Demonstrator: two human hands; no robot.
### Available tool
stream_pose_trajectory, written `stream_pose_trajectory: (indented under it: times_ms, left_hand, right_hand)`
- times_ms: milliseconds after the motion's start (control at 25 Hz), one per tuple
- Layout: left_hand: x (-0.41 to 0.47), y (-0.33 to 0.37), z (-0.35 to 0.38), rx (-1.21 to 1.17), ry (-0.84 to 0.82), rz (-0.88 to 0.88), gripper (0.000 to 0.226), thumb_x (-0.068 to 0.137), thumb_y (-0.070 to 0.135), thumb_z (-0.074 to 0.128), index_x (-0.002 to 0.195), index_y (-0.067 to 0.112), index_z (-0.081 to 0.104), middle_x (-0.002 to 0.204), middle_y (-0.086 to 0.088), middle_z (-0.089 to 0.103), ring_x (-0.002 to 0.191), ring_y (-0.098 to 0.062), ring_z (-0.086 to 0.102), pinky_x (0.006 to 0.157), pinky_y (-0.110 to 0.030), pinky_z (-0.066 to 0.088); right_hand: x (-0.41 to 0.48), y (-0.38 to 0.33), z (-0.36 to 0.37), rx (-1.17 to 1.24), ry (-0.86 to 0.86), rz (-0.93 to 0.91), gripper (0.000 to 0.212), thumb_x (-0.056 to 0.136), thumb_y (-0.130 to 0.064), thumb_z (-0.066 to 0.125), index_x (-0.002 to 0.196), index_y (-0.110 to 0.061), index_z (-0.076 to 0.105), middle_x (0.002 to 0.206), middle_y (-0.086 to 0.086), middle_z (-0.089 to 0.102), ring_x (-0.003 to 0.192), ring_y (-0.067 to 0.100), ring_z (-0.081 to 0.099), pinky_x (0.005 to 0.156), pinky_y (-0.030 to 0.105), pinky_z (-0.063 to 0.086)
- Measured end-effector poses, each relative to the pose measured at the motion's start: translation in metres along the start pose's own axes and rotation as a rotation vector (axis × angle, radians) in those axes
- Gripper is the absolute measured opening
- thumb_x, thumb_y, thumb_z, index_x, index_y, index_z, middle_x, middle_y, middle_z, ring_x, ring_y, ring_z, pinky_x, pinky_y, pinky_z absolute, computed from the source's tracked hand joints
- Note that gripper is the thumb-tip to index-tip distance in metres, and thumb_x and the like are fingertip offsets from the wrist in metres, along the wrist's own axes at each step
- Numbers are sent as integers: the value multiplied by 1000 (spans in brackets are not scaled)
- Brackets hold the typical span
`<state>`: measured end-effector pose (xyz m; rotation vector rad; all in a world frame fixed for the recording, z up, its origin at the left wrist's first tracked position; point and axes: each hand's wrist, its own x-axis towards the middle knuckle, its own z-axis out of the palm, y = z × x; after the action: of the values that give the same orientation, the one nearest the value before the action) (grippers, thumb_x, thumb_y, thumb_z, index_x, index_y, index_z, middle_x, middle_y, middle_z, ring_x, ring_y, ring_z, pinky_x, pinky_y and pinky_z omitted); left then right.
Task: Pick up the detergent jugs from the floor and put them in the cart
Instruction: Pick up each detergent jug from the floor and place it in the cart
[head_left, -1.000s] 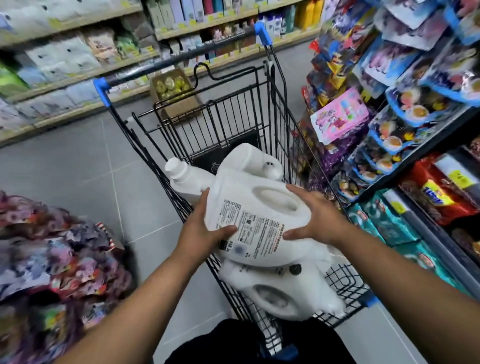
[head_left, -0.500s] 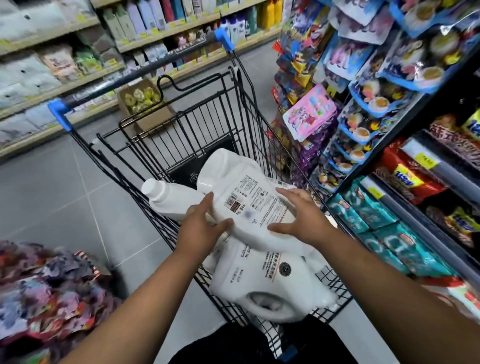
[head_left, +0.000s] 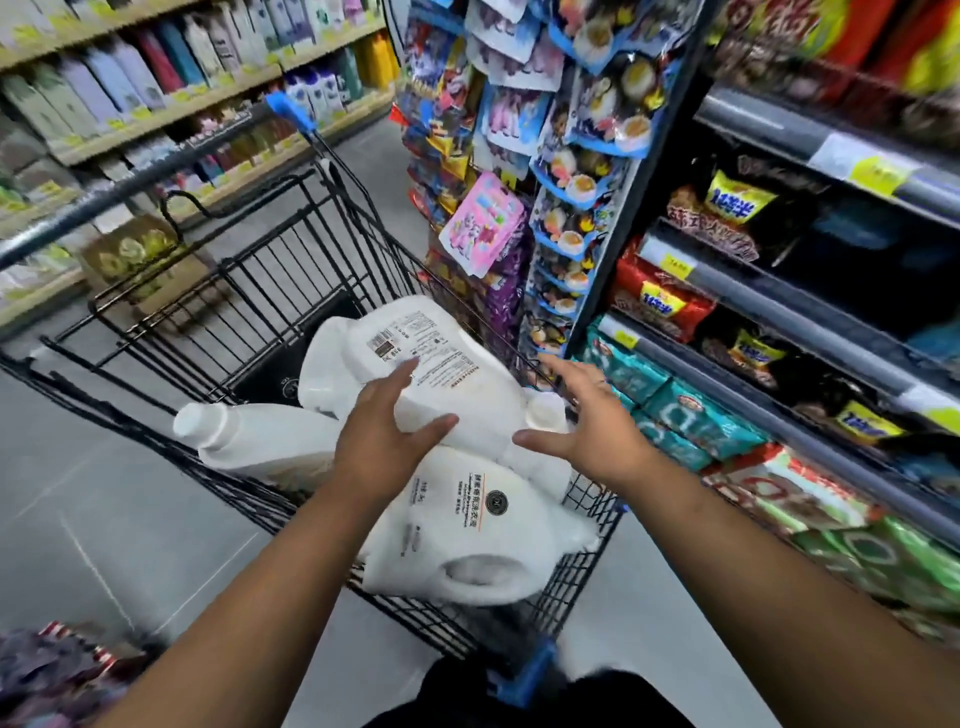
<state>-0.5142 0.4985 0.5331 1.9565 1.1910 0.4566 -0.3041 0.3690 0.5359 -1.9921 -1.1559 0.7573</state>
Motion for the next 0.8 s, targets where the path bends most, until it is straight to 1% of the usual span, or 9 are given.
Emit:
stream_pose_trajectory:
  times_ms: [80,160,240,400,520,600,640,720,800]
  left_hand:
    - [-11,24,8,-3,-35,81,77,78,41,80,146,34,44,140,1,50,130,-13,47,107,-27,37]
    - [-24,48,17,-21,-61,173,77,79,40,80,146,34,43,139,2,49,129,-8,45,109,-25,34]
    - [-42,73,29,-56,-103,242,74,80,41,78,145,38,42,136,4,50,125,-4,44,108,-25,35]
    - [-104,142,78,-104,-249,378,70,82,37,77,144,40,44,137,7,50,122,1,45,101,-15,34]
    - [-157,196,125,-137,-338,485,75,79,39,80,143,46,41,141,5,50,129,-4,47,113,-30,37]
    - [-196,239,161,-147,-418,572,79,77,43,80,138,59,33,142,5,50,131,-4,46,114,-33,36]
    - [-217,261,178,-137,-468,619,79,77,45,79,134,67,30,143,6,49,132,-3,45,114,-32,35]
    - [-257,306,213,-131,-579,717,78,78,47,77,129,74,26,144,6,47,133,-4,43,114,-32,35]
    - [-295,350,248,-134,-689,816,80,77,47,79,129,74,24,144,4,46,132,-4,43,111,-23,36]
  right_hand:
    - [-21,0,-20,14,68,5,90,66,-43,86,142,-42,37,144,-6,33,130,11,39,106,24,30]
    - [-48,3,-42,55,133,17,88,65,-44,85,138,-50,36,146,-5,32,130,12,40,109,28,32]
    - [-83,8,-67,71,203,16,88,64,-47,84,139,-48,38,144,-3,36,129,15,44,111,35,36]
    - [-189,34,-131,64,361,20,90,55,-63,74,136,-45,41,136,-4,41,119,14,52,105,36,43]
    - [-280,58,-177,75,480,54,82,60,-52,80,132,-49,41,134,-5,42,114,11,53,98,24,42]
    - [-348,76,-211,35,604,101,80,65,-42,84,132,-46,40,131,-7,42,110,6,50,94,10,35]
    - [-383,85,-227,24,666,132,81,67,-38,85,134,-43,40,130,-7,42,110,5,49,94,8,33]
    - [-451,102,-257,42,788,185,82,69,-38,84,137,-42,38,131,-7,41,113,7,51,97,19,38]
    - [-516,118,-281,84,920,236,82,67,-45,82,135,-47,36,132,-8,40,113,9,53,98,31,43]
